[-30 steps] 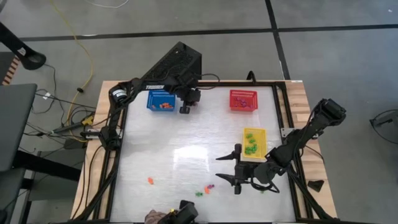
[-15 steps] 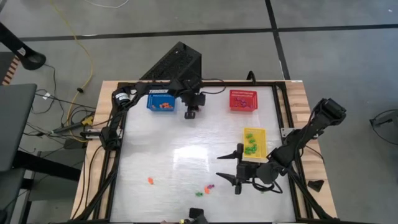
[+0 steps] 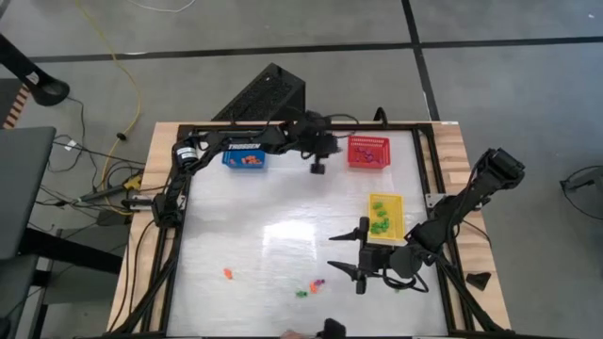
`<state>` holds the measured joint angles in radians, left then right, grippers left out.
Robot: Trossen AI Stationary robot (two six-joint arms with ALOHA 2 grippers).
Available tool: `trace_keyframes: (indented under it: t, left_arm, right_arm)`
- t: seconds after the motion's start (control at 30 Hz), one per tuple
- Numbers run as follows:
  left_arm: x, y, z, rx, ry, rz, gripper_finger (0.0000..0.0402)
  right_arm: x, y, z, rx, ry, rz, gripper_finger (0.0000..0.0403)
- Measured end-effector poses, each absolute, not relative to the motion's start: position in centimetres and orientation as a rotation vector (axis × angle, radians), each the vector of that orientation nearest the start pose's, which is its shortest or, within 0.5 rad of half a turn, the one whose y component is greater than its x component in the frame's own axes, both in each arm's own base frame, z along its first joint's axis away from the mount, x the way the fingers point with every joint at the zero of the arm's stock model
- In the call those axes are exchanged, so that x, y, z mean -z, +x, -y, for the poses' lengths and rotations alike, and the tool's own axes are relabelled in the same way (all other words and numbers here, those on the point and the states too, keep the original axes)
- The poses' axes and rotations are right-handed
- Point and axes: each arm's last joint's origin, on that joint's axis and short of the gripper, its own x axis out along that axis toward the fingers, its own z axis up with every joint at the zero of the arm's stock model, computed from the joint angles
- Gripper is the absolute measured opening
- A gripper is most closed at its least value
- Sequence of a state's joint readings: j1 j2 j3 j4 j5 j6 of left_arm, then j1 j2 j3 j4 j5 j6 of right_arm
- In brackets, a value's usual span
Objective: Sort Halloween decoration
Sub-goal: Put the purple skeleton toy into the red bin
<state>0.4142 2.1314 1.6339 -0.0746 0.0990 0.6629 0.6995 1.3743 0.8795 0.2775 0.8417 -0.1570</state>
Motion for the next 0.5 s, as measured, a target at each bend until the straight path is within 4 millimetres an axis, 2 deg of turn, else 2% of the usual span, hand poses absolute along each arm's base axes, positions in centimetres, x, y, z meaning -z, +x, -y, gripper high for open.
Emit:
trace_keyframes:
  t: [0.07, 0.2, 0.37, 0.5]
  left_arm:
    - [-21.6, 45.3, -19.5, -0.120, 0.470, -0.501, 0.0007]
    - [-21.5, 46.3, -19.9, -0.143, 0.417, -0.376, 0.0007]
    - [-21.6, 47.2, -19.6, -0.184, 0.408, -0.465, 0.0007]
    - [-22.3, 48.5, -18.7, -0.158, 0.517, -0.457, 0.0007]
  right_arm:
    - [-28.0, 24.1, -17.5, 0.128, -0.308, -0.167, 0.0311]
    - [-28.0, 23.9, -17.8, 0.118, -0.309, -0.165, 0.0311]
    - [-28.1, 23.8, -18.0, 0.108, -0.321, -0.156, 0.0311]
    - [-28.2, 23.7, -18.1, 0.105, -0.326, -0.150, 0.0311]
